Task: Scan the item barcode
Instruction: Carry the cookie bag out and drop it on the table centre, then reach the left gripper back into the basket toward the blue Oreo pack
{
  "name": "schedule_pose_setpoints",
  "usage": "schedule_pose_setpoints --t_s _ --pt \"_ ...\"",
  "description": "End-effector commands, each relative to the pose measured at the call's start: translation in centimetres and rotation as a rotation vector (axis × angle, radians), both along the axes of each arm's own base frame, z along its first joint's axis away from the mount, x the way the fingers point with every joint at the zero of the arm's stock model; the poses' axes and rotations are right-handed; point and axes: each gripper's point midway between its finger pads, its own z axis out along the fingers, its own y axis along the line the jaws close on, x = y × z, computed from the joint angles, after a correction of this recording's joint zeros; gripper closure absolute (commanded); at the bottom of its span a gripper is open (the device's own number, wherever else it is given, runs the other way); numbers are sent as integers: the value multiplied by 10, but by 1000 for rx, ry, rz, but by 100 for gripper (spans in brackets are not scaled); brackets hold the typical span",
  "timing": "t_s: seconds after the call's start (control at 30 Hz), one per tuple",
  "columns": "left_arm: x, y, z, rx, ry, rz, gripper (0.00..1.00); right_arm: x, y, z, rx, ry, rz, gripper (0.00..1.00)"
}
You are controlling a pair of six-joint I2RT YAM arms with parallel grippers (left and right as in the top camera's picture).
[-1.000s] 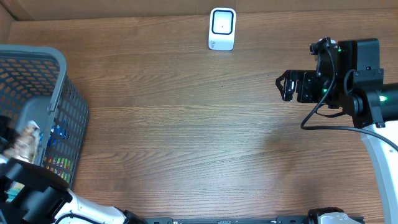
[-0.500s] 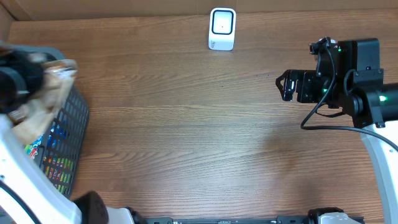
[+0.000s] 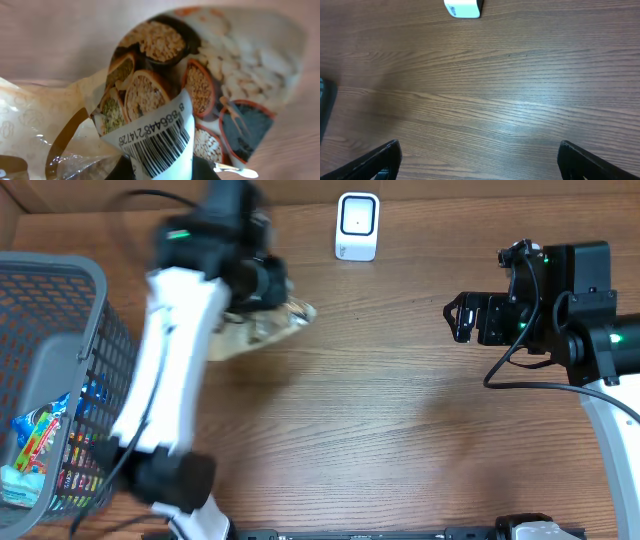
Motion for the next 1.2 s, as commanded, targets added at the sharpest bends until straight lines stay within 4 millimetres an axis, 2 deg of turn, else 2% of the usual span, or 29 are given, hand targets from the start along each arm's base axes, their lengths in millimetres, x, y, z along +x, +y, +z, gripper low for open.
schedule_pose_setpoints --t_s 0.0,0.07,0.2,0.33,0.43,0.5,0.53,0.63,0.73,0.77,0.8,0.87,0.97,1.07,1.17 --pt "-11 -18 -55 51 156 -44 96 2 4 8 7 -24 17 0" --pt "-24 -33 -87 53 274 -93 95 2 4 8 7 -22 17 0" --pt "-50 -51 -129 67 449 -195 90 0 4 7 6 -16 16 0" --pt "-62 -54 -148 100 529 -239 52 0 4 7 6 -13 16 0" --pt "-56 -51 -139 89 510 -235 39 0 4 7 6 -14 17 0" --pt "-41 -42 -115 67 461 -203 32 0 4 7 6 -14 17 0" --pt "-34 -38 -103 58 437 -187 32 0 4 7 6 -14 17 0" --pt "-4 -19 -45 3 282 -130 31 0 4 7 6 -14 17 0" --pt "16 9 33 -89 41 -51 26 0 4 7 6 -13 17 0" --pt "17 26 62 -107 -43 4 19 0 4 6 6 -12 17 0" --pt "15 42 86 -117 -110 54 15 -1 4 6 6 -9 17 0" --pt "0 83 131 -116 -243 157 3 -3 4 5 5 2 17 0" --pt "-39 158 177 -58 -387 379 0 -4 4 4 4 9 17 0" --pt "-92 234 197 23 -456 668 0 -4 4 4 7 8 14 0" --pt "-138 289 190 80 -431 906 0 -4 4 4 7 9 14 0"
